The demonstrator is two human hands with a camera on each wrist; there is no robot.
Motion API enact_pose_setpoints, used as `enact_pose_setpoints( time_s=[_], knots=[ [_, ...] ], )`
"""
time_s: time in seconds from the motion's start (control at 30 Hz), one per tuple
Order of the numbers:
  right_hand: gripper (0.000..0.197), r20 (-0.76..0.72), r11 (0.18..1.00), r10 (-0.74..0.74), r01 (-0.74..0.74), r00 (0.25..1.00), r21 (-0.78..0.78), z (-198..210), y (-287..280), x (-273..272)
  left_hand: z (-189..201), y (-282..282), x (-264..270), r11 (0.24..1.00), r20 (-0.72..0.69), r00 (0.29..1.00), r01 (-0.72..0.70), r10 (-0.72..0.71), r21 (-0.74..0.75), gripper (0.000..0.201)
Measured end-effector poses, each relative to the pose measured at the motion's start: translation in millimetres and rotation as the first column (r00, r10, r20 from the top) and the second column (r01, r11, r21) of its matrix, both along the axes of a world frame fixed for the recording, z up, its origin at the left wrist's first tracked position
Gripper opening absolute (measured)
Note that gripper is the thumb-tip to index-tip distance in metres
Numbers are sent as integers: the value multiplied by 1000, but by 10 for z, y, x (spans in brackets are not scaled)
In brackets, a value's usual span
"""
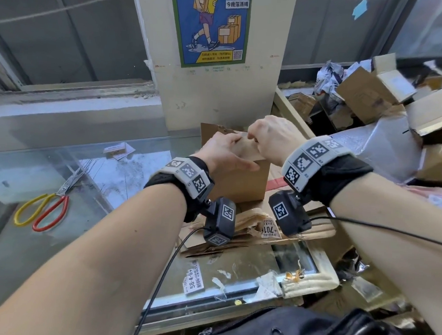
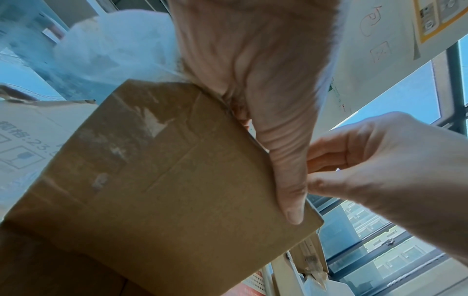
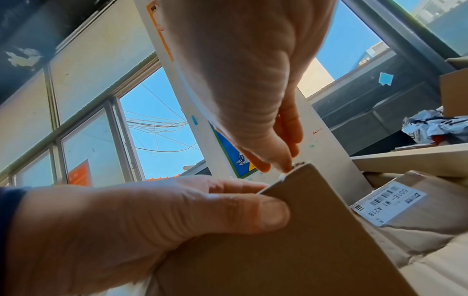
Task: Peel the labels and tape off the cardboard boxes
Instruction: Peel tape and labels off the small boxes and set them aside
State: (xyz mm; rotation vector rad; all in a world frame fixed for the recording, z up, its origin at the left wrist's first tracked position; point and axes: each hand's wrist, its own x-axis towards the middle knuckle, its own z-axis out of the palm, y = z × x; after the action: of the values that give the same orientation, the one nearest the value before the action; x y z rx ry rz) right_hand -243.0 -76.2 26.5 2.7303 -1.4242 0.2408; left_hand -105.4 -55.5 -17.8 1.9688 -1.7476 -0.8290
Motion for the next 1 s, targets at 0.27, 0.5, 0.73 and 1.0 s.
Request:
enact_pose_setpoints(
  time_s=[0.27, 0.5, 0.73, 1.0],
  knots=[
    [29, -46, 994, -84, 87, 995, 59, 59, -10, 64, 0, 69, -46, 999, 37, 999, 25, -24, -22, 91],
    [19, 7, 967, -30, 27, 1000, 255, 75, -133, -85, -19, 87, -64, 998, 37, 998, 55, -54, -27, 92],
    [24, 101, 968, -62, 35, 993, 250, -46, -125, -137, 18, 74, -17, 998, 16, 998, 66, -66, -16, 89],
    [25, -24, 999, -43, 43, 999, -18, -87, 74, -44, 41, 67, -26, 996, 5, 996, 88, -88, -10, 86]
  ],
)
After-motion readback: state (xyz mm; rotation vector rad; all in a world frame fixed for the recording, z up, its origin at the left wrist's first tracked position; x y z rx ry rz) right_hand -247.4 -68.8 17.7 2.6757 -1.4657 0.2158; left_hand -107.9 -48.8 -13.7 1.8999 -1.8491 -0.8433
